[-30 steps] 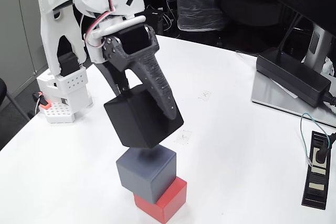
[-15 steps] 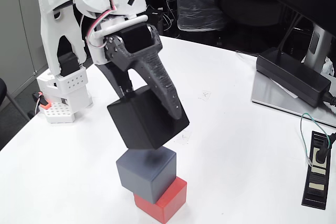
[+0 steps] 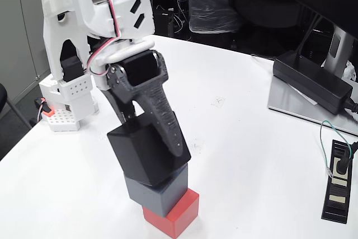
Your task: Stack the three blocks in an ordered color.
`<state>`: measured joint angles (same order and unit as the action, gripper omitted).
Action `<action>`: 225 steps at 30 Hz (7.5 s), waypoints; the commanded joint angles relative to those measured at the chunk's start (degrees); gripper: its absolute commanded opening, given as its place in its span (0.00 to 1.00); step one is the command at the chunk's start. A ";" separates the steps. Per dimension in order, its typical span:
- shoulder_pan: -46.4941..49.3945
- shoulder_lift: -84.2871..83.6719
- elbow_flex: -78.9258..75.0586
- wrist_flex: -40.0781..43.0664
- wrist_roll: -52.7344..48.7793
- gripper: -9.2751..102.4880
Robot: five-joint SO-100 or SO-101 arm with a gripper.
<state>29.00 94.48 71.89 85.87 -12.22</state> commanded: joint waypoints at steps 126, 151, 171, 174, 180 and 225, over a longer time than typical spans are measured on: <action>-4.04 0.79 2.99 -0.18 -1.32 0.46; -13.80 31.29 3.08 0.00 -2.46 0.37; -18.90 39.99 4.13 -0.79 8.44 0.08; -18.90 46.23 5.62 -0.70 8.53 0.10; -18.90 59.94 14.85 -0.88 9.14 0.12; -39.20 96.86 96.42 -31.55 21.45 0.12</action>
<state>-10.02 191.51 168.40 54.58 9.05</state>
